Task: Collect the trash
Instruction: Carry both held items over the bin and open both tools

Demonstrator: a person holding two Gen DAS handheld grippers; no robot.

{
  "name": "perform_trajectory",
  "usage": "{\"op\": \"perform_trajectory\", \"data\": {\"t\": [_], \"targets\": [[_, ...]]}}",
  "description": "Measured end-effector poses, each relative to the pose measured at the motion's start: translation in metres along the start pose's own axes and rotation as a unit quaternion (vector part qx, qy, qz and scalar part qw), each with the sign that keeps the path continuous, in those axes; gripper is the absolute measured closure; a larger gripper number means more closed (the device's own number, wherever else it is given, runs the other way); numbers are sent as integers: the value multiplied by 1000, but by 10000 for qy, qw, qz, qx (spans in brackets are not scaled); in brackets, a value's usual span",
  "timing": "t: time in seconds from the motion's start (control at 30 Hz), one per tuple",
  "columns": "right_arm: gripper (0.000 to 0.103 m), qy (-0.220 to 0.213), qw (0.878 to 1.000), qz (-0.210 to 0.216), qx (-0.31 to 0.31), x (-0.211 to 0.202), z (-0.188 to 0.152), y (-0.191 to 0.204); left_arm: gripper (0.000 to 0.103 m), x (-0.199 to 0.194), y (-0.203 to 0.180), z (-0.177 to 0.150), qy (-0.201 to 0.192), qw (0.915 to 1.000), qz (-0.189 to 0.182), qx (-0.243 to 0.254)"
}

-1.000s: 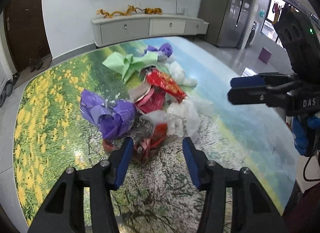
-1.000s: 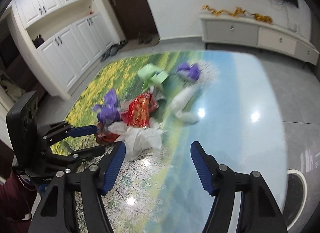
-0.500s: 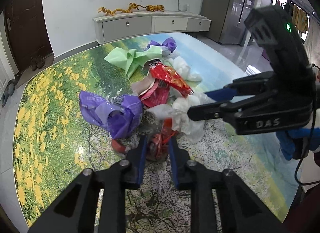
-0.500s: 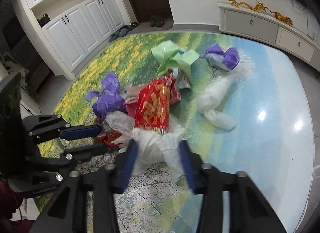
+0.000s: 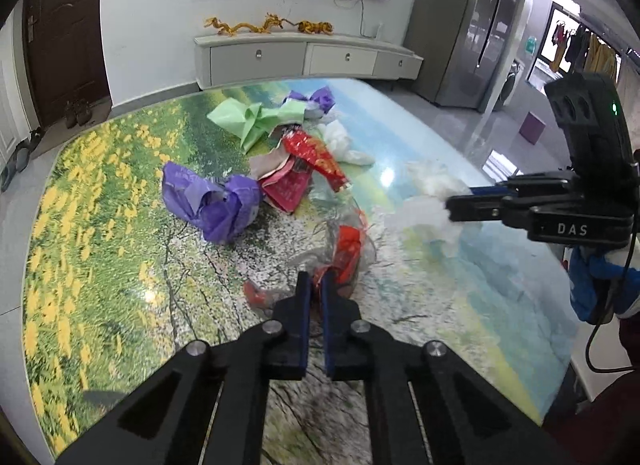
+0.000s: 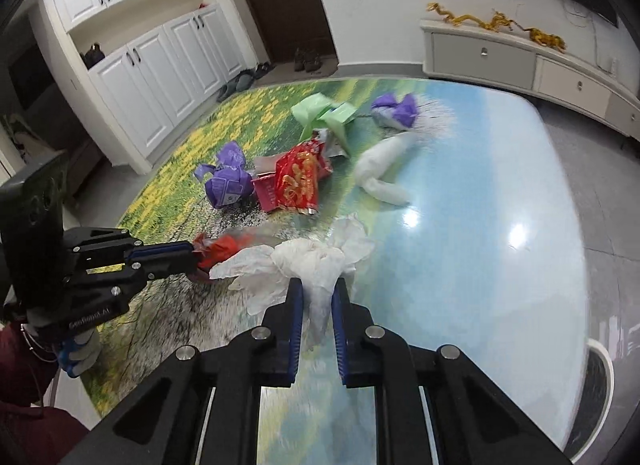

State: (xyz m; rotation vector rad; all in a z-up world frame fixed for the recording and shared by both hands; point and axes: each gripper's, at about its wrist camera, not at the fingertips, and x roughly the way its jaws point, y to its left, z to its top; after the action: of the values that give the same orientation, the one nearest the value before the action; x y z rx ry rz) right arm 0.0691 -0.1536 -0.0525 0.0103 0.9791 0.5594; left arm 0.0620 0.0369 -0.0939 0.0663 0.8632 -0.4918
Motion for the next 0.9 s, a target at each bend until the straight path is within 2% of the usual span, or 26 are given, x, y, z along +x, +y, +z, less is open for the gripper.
{"op": "perform_trajectory", "data": {"t": [0.17, 0.3, 0.5, 0.63, 0.73, 0.9], "targets": [[89, -340, 9992, -107, 193, -39, -14, -9, 99, -29, -14, 7, -265, 9996, 23, 46], [89, -677, 9965, -290, 401, -76, -24, -25, 99, -46, -31, 25, -476, 9987, -110, 124], [89, -1207, 9868, -752, 771, -134, -44, -66, 99, -47, -77, 64, -617, 9954, -625, 388], [89, -1447, 9761, -1120, 1173, -164, -67, -104, 99, -26, -125, 92, -539, 9910, -949, 781], [89, -1540, 9670, -1328, 1537, -178, -89, -137, 99, 4, -171, 114, -357, 9864, -1169, 1102], [89, -1468, 9511, -1613, 2190, -182, -124, -198, 99, 62, -241, 136, 48, 9780, -1404, 1544]]}}
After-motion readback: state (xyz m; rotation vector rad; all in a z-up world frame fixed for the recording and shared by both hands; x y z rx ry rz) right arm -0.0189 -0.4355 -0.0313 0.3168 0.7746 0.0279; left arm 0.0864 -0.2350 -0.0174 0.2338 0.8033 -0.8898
